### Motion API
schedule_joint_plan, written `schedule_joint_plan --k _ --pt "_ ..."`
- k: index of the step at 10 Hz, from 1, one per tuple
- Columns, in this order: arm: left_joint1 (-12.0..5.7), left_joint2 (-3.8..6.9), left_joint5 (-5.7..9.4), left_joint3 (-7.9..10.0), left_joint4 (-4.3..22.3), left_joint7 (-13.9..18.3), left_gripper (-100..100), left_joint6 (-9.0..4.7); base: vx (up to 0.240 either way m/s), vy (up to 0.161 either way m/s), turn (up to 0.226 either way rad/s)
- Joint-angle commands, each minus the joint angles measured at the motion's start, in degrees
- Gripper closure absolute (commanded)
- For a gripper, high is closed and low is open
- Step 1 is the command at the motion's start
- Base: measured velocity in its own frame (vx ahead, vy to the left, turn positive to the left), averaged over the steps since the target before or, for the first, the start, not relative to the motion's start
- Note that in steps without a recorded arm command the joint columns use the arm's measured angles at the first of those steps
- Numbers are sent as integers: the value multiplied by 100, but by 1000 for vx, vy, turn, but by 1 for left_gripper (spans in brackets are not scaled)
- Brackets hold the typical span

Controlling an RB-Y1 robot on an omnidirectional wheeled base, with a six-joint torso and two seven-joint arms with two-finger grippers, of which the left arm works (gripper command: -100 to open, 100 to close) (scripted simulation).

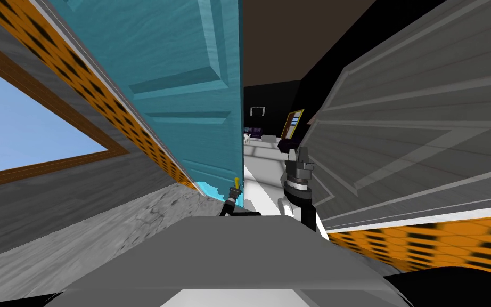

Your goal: Push the door open

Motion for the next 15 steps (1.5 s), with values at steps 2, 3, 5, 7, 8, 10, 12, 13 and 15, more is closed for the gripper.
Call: schedule_joint_plan --k 2,3,5,7,8,10,12,13,15 --pt "-96 90 81 172 51 -34 100 -79 176 -97 42" --pt "-102 130 114 233 56 -50 100 -85 181 -83 37" --pt "-113 184 171 337 64 -77 100 -94 134 -69 37" --pt "-125 229 234 451 73 -106 100 -105 163 -117 69" --pt "-134 253 278 532 79 -127 100 -112 176 -124 67" --pt "-143 270 324 615 86 -149 100 -120 140 -102 37" --pt "-156 282 394 744 96 -182 100 -132 127 -98 63" --pt "-161 284 418 787 99 -193 100 -136 120 -92 40" --pt "-175 274 488 916 109 -226 100 -147 140 -95 53"
